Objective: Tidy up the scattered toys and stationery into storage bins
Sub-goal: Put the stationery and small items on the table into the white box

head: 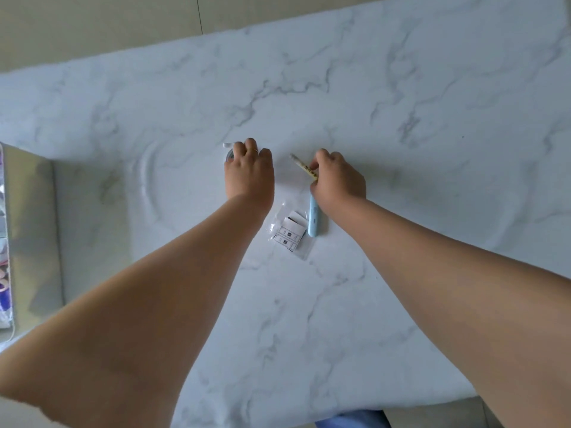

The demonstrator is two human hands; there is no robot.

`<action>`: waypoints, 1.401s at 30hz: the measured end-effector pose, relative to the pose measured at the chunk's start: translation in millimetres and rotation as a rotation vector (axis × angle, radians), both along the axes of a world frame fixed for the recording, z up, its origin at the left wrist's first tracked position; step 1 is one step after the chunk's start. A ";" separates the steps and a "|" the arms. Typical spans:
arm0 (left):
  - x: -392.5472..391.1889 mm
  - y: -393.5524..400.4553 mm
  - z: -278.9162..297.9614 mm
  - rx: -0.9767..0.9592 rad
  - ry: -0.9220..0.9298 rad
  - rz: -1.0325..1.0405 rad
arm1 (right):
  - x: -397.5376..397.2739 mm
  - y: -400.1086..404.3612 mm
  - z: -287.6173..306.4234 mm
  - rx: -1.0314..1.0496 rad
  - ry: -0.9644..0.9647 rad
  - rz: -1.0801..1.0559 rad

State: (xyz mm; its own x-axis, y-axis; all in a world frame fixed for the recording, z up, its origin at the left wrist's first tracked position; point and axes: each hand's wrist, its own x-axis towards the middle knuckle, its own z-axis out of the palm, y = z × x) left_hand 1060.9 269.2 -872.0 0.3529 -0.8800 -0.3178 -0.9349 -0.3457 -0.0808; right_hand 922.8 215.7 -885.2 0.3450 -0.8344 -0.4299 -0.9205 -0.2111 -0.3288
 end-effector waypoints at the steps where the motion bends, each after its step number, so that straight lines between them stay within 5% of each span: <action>1: 3.3 -0.3 -1.0 0.003 0.002 0.006 | 3.2 -0.5 1.1 0.001 -0.005 0.009; 15: 54.3 36.4 26.0 -0.008 0.066 0.062 | 79.3 29.5 36.3 -0.020 -0.039 0.062; 33: 330.5 237.0 128.9 -0.036 -0.068 0.232 | 389.9 197.8 130.6 -0.086 -0.231 0.266; 42: 364.9 297.1 108.7 -0.019 -0.036 0.284 | 431.1 236.2 108.3 -0.082 -0.230 0.245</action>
State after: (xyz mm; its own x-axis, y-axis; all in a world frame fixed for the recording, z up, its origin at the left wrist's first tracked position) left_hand 1425.8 566.3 -763.3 0.5967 -0.7501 -0.2849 -0.7971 -0.5951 -0.1028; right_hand 1353.9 451.9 -776.9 0.6195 -0.7433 -0.2525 -0.7428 -0.4511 -0.4948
